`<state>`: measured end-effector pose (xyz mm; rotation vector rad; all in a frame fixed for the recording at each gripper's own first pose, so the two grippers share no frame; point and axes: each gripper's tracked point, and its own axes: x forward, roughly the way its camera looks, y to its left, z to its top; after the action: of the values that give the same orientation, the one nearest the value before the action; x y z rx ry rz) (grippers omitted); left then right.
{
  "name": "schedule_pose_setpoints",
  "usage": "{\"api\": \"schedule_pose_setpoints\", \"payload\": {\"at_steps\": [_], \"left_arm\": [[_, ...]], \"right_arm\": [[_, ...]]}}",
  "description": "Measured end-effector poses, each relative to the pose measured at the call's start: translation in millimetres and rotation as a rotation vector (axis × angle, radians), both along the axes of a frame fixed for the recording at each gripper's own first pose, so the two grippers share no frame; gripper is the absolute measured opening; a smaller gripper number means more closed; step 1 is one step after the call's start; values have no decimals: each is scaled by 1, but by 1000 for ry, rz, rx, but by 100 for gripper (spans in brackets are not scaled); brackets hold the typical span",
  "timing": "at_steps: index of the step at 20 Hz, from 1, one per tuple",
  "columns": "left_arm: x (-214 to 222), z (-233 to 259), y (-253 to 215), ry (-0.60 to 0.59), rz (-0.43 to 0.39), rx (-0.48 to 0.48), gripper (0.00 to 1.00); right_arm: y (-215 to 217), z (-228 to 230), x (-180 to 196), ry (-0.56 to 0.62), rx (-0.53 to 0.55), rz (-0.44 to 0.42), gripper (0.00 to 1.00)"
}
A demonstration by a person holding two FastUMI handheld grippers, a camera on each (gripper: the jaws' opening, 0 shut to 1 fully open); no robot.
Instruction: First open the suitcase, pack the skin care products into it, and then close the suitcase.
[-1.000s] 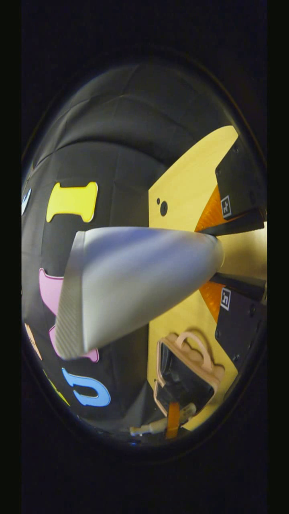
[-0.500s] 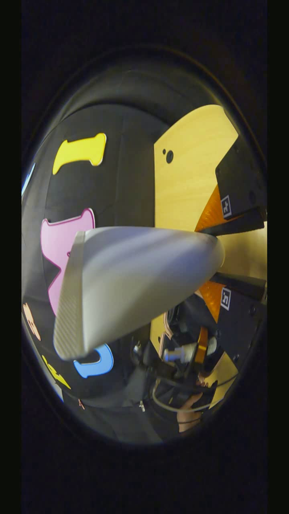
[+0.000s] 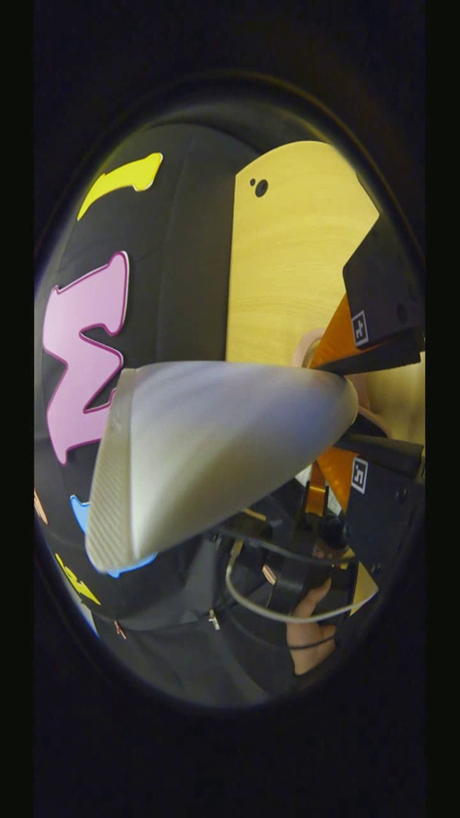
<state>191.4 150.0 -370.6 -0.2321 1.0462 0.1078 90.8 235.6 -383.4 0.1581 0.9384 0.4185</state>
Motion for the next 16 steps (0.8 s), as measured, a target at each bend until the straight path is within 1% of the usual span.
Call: {"api": "schedule_pose_setpoints", "payload": {"at_steps": [2, 3, 6, 8, 9, 10, 11, 13, 14, 15, 16], "left_arm": [[-22, 37, 13, -97, 37, -17, 66], [-39, 55, 12, -119, 48, -45, 66], [-80, 112, 4, -227, 53, -128, 66], [-101, 140, 0, -273, 66, -188, 66], [-109, 152, 0, -288, 82, -209, 66], [-118, 163, 6, -302, 100, -205, 66], [-125, 174, 9, -325, 100, -195, 66], [-136, 196, 7, -361, 64, -175, 66], [-138, 202, 6, -373, 46, -169, 66], [-140, 206, 6, -384, 36, -171, 66], [-142, 207, 6, -385, 31, -178, 66]], "right_arm": [[18, -13, -7, 72, 6, 4, 47], [26, -20, -11, 111, 10, 4, 47], [48, -52, -27, 229, -27, 27, 47], [60, -69, -36, 314, -46, 11, 48], [66, -76, -41, 372, -47, -14, 48], [72, -84, -43, 396, -53, -34, 47], [74, -90, -44, 415, -68, -46, 47], [80, -101, -48, 464, -90, -75, 48], [82, -105, -50, 486, -89, -96, 40], [82, -107, -55, 508, -97, -99, 48], [82, -112, -60, 521, -114, -97, 48]]}}
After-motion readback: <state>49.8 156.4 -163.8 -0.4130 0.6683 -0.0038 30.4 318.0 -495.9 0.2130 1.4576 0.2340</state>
